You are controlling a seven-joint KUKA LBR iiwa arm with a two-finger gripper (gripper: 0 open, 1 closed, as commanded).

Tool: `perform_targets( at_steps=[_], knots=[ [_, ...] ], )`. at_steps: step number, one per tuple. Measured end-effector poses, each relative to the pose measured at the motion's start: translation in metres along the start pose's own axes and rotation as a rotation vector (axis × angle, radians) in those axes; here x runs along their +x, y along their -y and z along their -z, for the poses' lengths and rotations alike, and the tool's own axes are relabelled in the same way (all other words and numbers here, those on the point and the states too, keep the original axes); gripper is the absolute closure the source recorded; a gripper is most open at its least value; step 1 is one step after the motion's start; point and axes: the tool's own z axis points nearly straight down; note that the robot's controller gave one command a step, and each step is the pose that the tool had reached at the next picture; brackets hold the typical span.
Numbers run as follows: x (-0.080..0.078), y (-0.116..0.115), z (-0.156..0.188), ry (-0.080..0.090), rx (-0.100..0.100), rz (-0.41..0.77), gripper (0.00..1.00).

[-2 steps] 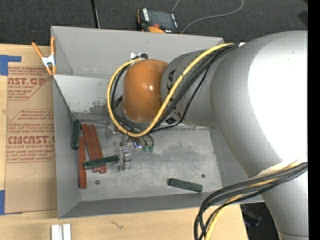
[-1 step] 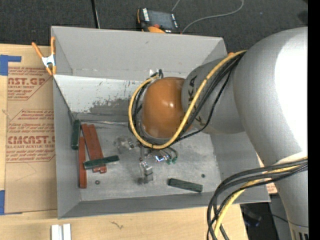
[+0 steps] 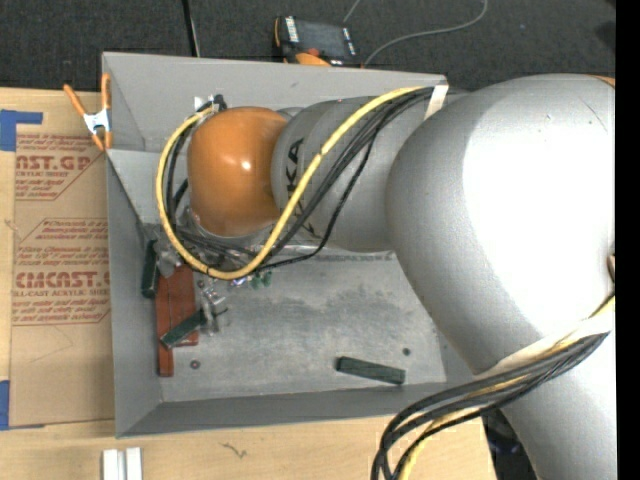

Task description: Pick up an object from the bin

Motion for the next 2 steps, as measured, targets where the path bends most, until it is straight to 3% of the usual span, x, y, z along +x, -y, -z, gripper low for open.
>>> perform_targets(
  at_steps=[1,2],
  knots=[
    [0.003,0.004,-0.001,-0.007,0.0,-0.006,1.0],
    [0.006,0.031,0.132,0.002,0.005,0.001,1.0]
  ],
)
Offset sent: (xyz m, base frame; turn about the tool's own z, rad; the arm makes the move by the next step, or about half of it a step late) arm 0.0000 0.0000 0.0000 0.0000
